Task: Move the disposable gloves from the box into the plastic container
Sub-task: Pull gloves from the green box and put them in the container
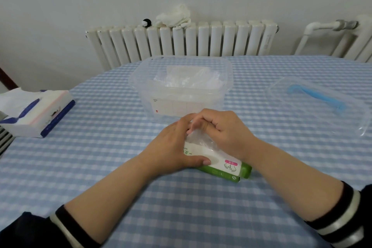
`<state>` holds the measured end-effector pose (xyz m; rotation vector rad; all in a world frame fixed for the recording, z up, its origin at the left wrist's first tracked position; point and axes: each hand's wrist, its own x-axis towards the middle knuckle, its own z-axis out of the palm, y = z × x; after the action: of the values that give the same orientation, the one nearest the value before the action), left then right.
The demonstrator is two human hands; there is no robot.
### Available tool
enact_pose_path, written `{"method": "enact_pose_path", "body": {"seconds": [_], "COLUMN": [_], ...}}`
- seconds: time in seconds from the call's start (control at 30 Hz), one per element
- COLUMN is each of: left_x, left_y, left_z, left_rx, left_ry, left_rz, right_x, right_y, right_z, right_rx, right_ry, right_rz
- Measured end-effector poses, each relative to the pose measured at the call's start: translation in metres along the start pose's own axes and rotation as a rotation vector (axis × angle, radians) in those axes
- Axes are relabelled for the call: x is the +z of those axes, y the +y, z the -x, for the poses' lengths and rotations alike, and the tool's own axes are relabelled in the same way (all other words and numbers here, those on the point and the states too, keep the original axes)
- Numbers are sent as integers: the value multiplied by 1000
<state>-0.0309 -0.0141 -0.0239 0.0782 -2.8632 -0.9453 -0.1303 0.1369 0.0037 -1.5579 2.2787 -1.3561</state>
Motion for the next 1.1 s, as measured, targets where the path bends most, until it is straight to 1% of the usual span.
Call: {"method": "enact_pose_path", "body": {"seconds": [0.07, 0.27, 0.33, 0.4, 0.5, 0.53, 0.57, 0.63, 0.7, 0.77, 0.83, 0.9, 0.93, 1.03, 1.1], "left_x": [1, 3, 4, 2, 0, -1, -1, -2, -5, -11, -17, -21, -22, -18, -14], "left_y": [0, -3, -2, -3, -1, 0, 0, 3, 6, 8, 13, 22, 29, 55, 69], "left_z": [0, -1, -2, -2, -1, 1, 3, 6, 3, 0, 1, 4, 4, 3, -1], "left_rx": [-1, -10, -12, -21, -16, -27, -40, -69, -56, -31, -18, -14, -16, -105, -90], "left_ry": [5, 1, -5, -19, -24, -26, -20, -26, -45, -64, -47, 22, 76, 269, 325], "left_rz": [-18, -67, -71, -73, -36, 4, 31, 37, -1, -24, -8, 15, 63, 405, 628], "right_x": [1, 2, 0, -9, -39, -50, -58, -63, -58, -52, -46, -38, -34, -24, -21], "right_y": [-1, -6, -7, -19, -42, -45, -48, -45, -40, -39, -40, -43, -44, -46, -51], "right_z": [2, 7, 8, 7, -2, -7, -10, -14, -12, -11, -10, -9, -8, -2, 2], "right_rx": [-57, -179, -189, -175, -161, -131, -76, 112, 350, 500, 542, 543, 530, 502, 505], "right_ry": [46, 148, 210, 314, 614, 690, 729, 714, 627, 561, 546, 537, 522, 490, 455], "right_rz": [75, 174, 158, 55, -159, -219, -292, -451, -666, -841, -947, -1044, -1085, -1183, -1215]}}
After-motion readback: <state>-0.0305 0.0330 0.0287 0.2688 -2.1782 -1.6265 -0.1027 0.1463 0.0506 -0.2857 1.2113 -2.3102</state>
